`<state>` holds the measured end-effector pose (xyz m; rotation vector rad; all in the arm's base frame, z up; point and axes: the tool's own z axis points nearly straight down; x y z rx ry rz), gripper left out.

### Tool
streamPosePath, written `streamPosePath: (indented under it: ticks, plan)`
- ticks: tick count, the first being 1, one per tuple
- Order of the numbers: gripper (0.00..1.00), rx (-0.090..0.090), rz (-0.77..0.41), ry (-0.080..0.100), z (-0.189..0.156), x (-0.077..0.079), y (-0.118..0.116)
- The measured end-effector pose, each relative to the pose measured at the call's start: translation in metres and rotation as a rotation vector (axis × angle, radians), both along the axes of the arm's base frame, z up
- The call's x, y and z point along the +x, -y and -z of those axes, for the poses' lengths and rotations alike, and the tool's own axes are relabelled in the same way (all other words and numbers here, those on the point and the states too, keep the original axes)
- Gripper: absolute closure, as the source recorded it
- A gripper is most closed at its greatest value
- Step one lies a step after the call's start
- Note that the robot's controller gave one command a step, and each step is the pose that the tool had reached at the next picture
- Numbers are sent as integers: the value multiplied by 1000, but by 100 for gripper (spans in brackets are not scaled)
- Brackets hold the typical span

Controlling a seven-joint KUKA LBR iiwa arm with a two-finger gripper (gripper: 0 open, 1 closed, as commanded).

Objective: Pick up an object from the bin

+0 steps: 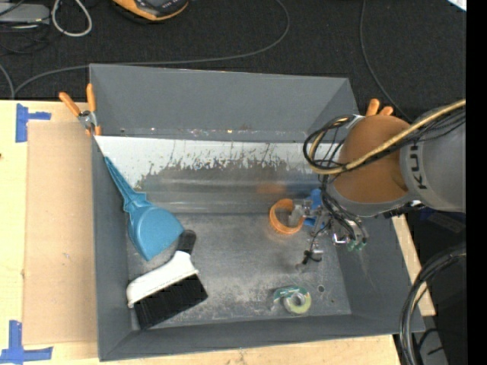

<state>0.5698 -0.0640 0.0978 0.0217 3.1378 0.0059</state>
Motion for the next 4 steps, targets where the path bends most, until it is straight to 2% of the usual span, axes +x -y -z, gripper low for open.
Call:
streamPosePath:
  ticks: [1,2,3,4]
  plan:
    - [0,-3,152,-2,-6,27,5]
    - [100,2,86,-6,28,-87,-29]
    - [100,2,85,-6,28,-87,-29]
    - [100,2,64,-3,-39,-93,-39]
